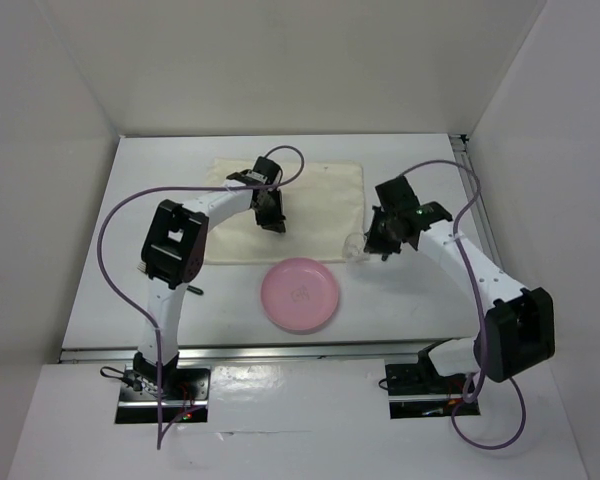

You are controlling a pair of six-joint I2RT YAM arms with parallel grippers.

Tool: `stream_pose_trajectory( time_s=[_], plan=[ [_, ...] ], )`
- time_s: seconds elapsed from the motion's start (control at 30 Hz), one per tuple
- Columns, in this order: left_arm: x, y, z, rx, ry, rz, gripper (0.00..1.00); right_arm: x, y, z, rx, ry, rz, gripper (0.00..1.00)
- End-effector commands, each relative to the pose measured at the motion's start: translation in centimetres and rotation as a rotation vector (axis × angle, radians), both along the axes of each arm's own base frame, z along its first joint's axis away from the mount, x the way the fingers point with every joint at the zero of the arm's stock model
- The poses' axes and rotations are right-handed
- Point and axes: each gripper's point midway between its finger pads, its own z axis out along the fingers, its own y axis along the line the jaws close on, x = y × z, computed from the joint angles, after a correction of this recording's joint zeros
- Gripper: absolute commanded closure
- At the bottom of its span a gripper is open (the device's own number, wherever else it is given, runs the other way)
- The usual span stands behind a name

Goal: Set the dinner table for one person

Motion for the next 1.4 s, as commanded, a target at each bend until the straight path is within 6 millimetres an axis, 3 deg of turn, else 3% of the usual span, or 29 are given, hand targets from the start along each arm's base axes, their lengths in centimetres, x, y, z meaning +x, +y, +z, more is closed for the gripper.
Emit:
stream_pose_trajectory(
  time_s=[0.0,0.07,0.1,0.17,0.3,0.5,0.53,0.57,0.8,0.87,0.9,0.93,1.0,1.03,1.13,1.17,1.2,1.27,1.3,1.33,1.37],
  plan=[
    [-3.6,-1.0,-2.8,0.021,0.104,-0.046,0.72,4.0,-0.3,4.9,-0.048,-0.149,-0.004,1.00],
    [-3.9,-1.3,-2.8,0.021,0.104,-0.055,0.72,5.9,-0.5,5.3,-0.062,-0.165,-0.010,1.00],
    [-4.2,-1.2,-3.1,0.026,0.114,-0.055,0.73,8.3,-0.6,5.7,-0.071,-0.188,-0.025,1.00],
    [-4.8,-1.4,-3.5,0.032,0.125,-0.066,0.73,11.0,-0.6,5.9,-0.071,-0.216,-0.035,1.00],
    [-5.0,-0.8,-3.5,0.057,0.125,-0.056,0.73,18.4,-0.6,5.2,-0.058,-0.248,-0.063,1.00],
    [-3.6,-0.4,-1.6,0.103,0.078,-0.052,0.70,24.7,-0.5,2.6,-0.043,-0.255,-0.099,1.00],
    [-3.4,-0.1,-1.0,0.117,0.064,-0.057,0.69,25.4,-0.4,1.0,-0.049,-0.232,-0.098,1.00],
    [-2.8,0.0,-0.4,0.129,0.043,-0.048,0.69,26.4,-0.5,1.6,-0.058,-0.257,-0.109,1.00],
    [-1.8,0.9,2.6,0.181,-0.015,-0.044,0.65,28.8,-0.7,-0.9,-0.076,-0.239,-0.125,1.00],
    [-2.1,1.3,2.9,0.195,-0.009,-0.041,0.53,29.3,-0.6,-1.2,-0.075,-0.242,-0.125,1.00],
    [-1.6,1.4,3.9,0.201,-0.041,-0.029,0.48,29.3,-0.8,-1.2,-0.084,-0.244,-0.131,1.00],
    [-1.7,1.7,4.9,0.201,-0.051,-0.016,0.36,29.3,-0.8,-1.2,-0.084,-0.244,-0.131,1.00],
    [-1.9,2.4,5.8,0.220,-0.068,0.006,0.28,29.3,-0.8,-1.7,-0.086,-0.235,-0.131,1.00],
    [-2.0,2.5,7.4,0.202,-0.092,0.045,0.25,29.6,-0.8,-2.0,-0.087,-0.233,-0.131,1.00],
    [-3.7,6.1,7.8,0.211,-0.046,0.220,0.21,30.0,-0.7,-2.7,-0.090,-0.223,-0.130,1.00],
    [-4.3,7.1,9.9,0.193,-0.085,0.268,0.19,30.0,-0.7,-2.7,-0.090,-0.223,-0.130,1.00],
    [-5.6,8.7,9.1,0.220,-0.060,0.308,0.12,30.2,-0.8,-2.9,-0.097,-0.225,-0.135,0.98],
    [-6.9,10.9,9.7,0.253,-0.068,0.394,0.00,30.4,-0.6,-3.2,-0.095,-0.224,-0.122,0.85],
    [-7.3,11.9,11.0,0.239,-0.087,0.419,0.00,30.2,-0.7,-3.3,-0.097,-0.215,-0.121,0.78],
    [-8.1,13.0,10.6,0.262,-0.075,0.433,0.00,30.2,-0.7,-3.3,-0.097,-0.215,-0.121,0.70],
    [-8.6,13.6,10.8,0.266,-0.068,0.444,0.00,30.2,-0.7,-3.3,-0.097,-0.215,-0.121,0.45]
  ],
)
